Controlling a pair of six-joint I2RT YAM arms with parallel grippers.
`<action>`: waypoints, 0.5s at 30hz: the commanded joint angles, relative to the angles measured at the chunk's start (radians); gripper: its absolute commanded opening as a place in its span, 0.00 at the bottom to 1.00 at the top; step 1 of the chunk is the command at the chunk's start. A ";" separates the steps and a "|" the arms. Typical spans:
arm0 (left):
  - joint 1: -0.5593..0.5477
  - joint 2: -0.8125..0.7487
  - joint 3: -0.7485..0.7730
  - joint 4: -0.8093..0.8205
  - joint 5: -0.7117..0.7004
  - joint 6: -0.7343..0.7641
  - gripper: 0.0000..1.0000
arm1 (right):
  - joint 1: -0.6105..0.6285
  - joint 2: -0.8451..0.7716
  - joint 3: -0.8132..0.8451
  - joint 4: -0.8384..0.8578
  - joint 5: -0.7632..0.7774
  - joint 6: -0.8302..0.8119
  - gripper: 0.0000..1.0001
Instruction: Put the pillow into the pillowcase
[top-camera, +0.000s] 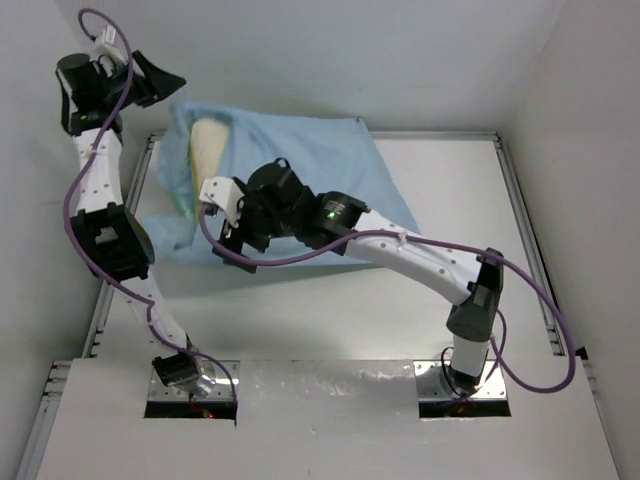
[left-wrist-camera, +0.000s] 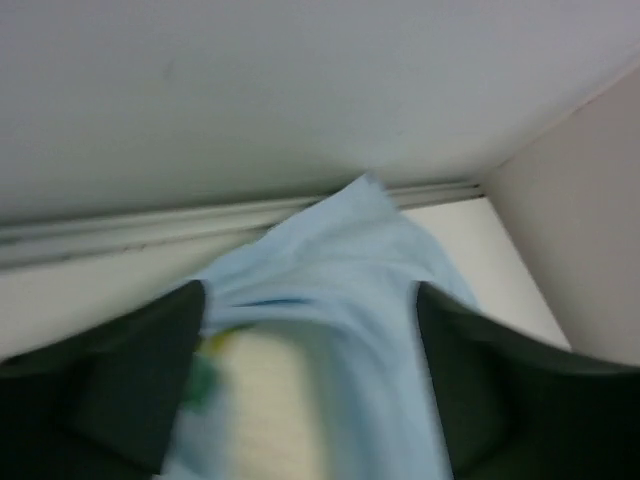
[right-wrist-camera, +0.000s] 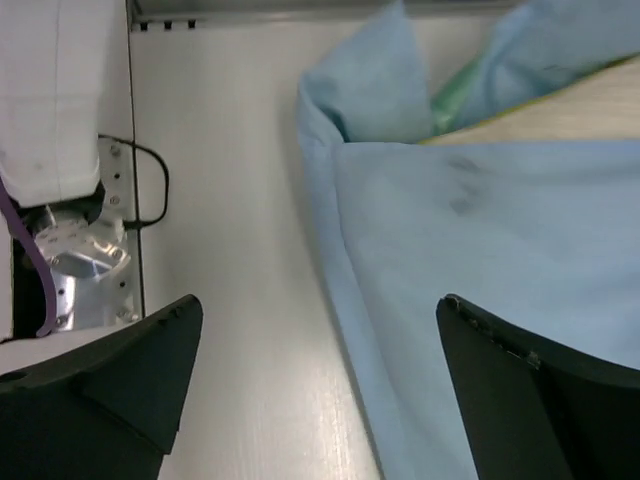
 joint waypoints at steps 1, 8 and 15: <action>0.052 -0.083 -0.047 -0.252 0.049 0.325 1.00 | -0.006 -0.078 0.028 0.031 -0.051 0.066 0.99; 0.211 -0.137 -0.223 -0.633 -0.278 0.666 0.20 | -0.236 -0.113 -0.219 0.120 0.095 0.363 0.00; 0.211 -0.208 -0.544 -0.600 -0.433 0.775 0.45 | -0.320 0.168 -0.185 0.089 0.446 0.321 0.96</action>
